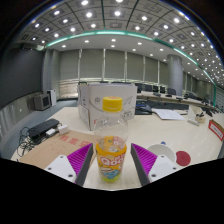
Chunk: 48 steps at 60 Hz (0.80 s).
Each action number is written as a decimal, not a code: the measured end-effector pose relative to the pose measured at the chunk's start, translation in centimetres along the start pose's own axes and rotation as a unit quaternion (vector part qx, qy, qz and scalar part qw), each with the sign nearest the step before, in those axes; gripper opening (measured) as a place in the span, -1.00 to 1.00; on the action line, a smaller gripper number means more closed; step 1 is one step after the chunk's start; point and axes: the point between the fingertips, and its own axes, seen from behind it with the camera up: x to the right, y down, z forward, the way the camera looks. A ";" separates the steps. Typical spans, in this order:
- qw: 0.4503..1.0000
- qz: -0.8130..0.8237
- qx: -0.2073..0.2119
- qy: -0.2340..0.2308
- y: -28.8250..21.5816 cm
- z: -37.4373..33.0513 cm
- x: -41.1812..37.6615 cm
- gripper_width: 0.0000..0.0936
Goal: Pour water
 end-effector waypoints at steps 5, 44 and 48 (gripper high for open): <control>1.000 0.002 -0.005 0.004 0.8 1.3 0.1 0.24; 0.793 0.571 0.034 -0.209 -10.9 -3.5 -2.1 -0.16; 0.715 0.660 0.028 -0.231 -11.8 -4.6 -1.9 -0.16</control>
